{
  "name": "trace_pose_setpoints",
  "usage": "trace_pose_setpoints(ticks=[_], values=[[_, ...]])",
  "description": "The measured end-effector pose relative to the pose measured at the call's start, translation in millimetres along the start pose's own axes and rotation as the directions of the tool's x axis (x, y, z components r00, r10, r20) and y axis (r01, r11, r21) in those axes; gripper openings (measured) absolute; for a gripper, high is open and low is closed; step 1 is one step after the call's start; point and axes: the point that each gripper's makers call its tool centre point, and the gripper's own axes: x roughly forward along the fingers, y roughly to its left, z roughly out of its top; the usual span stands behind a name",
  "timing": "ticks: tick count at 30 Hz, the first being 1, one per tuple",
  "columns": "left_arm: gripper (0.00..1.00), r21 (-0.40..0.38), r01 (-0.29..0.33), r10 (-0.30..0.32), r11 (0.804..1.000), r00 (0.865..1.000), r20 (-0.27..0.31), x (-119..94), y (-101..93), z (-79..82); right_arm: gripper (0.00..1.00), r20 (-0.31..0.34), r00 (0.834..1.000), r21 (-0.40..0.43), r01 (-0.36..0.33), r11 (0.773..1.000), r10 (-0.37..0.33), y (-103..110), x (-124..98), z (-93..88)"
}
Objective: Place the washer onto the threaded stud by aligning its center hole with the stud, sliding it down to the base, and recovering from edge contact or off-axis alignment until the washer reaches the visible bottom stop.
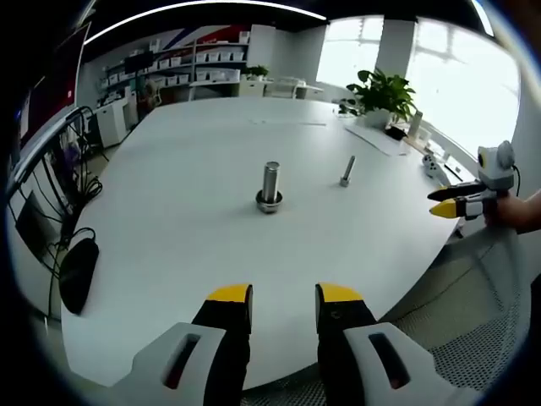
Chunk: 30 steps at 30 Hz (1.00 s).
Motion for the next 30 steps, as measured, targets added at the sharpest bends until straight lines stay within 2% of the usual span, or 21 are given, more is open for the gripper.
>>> trace_pose_setpoints(ticks=[30], values=[[0.28, -0.007, -0.001, 0.001, 1.0, 1.0, 0.0, -0.1, 2.2, -0.4, 0.45, -0.007, 1.0, 0.0, 0.0, 1.0, 0.0, 1.4, 0.4, -0.8]])
